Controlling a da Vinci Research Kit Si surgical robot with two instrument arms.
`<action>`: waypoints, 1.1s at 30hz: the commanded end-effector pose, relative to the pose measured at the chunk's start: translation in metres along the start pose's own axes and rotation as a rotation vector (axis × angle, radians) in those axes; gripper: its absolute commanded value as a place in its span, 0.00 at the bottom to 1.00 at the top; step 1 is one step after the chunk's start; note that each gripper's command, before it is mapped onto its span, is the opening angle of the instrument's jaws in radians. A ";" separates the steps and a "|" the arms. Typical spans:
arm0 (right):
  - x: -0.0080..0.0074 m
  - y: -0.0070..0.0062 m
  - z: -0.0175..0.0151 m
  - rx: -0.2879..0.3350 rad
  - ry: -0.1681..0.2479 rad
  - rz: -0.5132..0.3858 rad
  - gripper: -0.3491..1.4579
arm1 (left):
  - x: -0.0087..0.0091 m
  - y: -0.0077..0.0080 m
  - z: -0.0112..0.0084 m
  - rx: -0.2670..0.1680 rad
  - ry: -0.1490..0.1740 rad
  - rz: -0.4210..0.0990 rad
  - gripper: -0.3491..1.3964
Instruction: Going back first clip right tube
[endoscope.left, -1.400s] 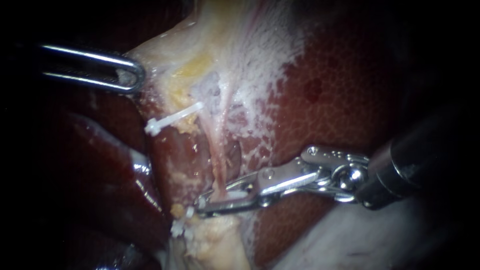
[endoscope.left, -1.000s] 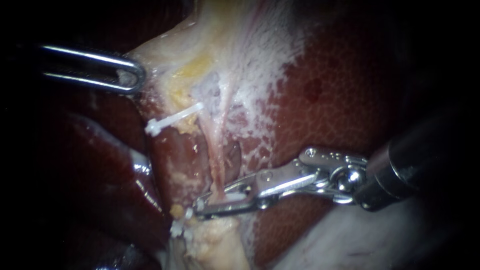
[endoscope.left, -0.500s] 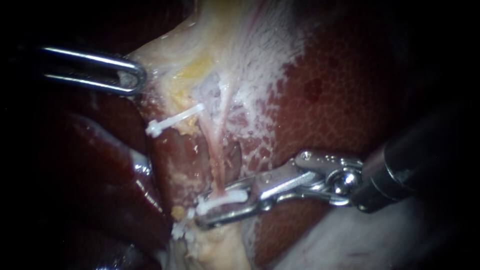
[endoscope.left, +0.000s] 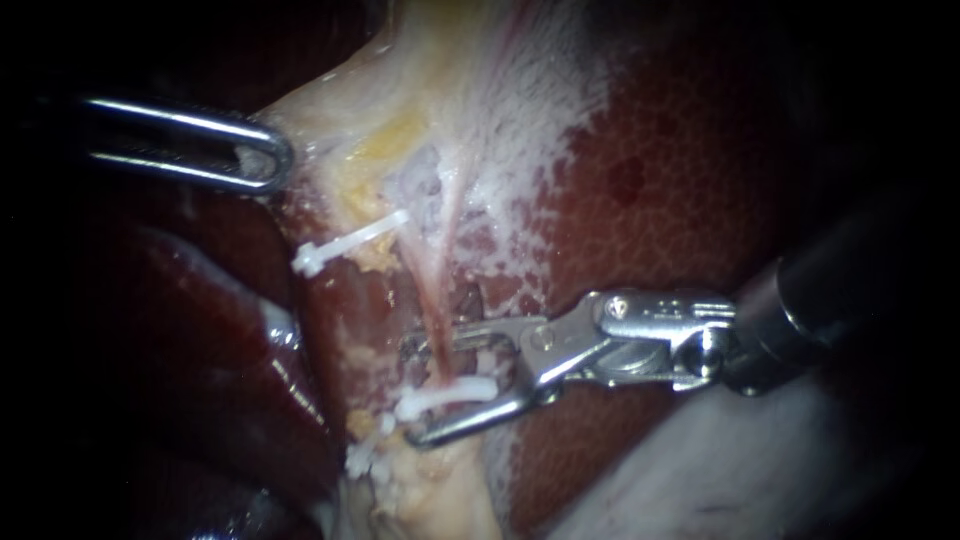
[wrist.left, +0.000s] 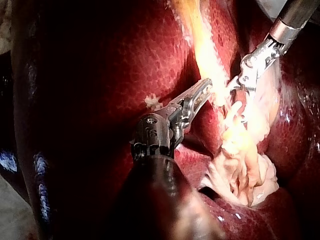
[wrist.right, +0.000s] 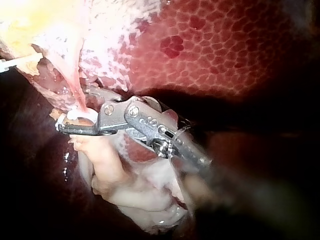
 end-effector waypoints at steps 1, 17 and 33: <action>-0.0001 0.0000 -0.0002 0.005 -0.001 -0.001 0.52 | 0.0000 0.0000 0.0000 0.000 -0.001 0.001 0.00; -0.0006 -0.0019 -0.0065 -0.005 -0.001 -0.062 0.52 | 0.0010 0.0009 0.0005 0.005 0.001 0.007 0.00; 0.0023 -0.0023 -0.0126 -0.057 0.003 -0.135 0.52 | 0.0021 0.0025 0.0012 0.010 -0.001 0.014 0.00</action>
